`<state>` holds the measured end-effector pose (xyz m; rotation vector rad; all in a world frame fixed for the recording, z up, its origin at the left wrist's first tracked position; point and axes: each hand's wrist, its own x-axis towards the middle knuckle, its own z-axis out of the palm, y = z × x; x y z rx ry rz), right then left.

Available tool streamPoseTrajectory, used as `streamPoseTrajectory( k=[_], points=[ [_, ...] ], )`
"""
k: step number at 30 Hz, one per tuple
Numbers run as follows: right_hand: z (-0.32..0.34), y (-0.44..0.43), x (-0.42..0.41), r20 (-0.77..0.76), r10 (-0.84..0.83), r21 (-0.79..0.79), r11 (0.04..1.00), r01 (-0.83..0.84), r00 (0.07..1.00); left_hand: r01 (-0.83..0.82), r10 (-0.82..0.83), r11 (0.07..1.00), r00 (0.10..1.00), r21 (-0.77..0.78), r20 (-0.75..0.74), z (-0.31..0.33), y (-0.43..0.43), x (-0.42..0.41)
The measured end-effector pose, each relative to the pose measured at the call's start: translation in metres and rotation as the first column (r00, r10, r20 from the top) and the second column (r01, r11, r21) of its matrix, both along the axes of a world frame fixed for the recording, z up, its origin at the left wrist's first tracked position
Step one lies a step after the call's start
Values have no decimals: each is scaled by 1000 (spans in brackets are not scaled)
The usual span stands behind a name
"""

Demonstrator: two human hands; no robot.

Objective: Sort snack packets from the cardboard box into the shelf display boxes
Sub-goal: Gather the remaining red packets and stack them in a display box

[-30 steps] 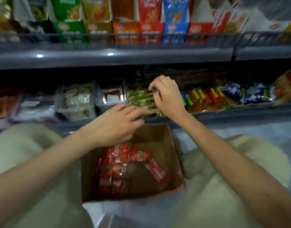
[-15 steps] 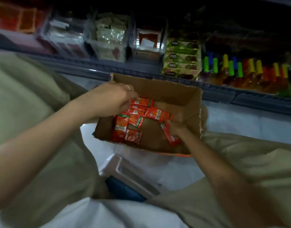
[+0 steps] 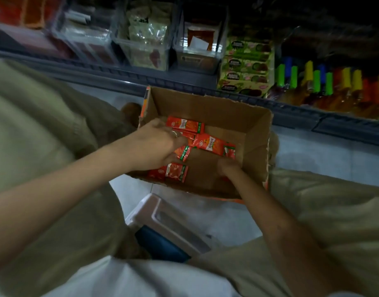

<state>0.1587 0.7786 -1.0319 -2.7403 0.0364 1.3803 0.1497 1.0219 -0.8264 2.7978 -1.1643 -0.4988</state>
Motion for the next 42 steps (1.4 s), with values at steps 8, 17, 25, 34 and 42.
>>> streamPoseTrajectory(
  k=[8, 17, 25, 34, 42],
  points=[
    [76, 13, 44, -49, -560, 778, 498, 383, 827, -236, 236, 972, 969, 2, 75, 11, -3, 13],
    [135, 54, 63, -136, -227, 917, 340, 209, 964, -380, 383, 922, 923, -74, 33, 17, -4, 17],
    [166, 59, 69, -156, -98, 925, 334, 180, 983, -559, 567, 821, 821, -114, 58, 22, 5, 19],
    [173, 32, 78, -23, -275, 921, 368, 128, 961, -719, 708, 629, 687, -294, -163, 25, 20, 30],
    [184, 45, 79, 133, -311, 957, 289, -40, 941, -733, 727, 679, 678, -28, -108, 29, 25, 33]
  ],
)
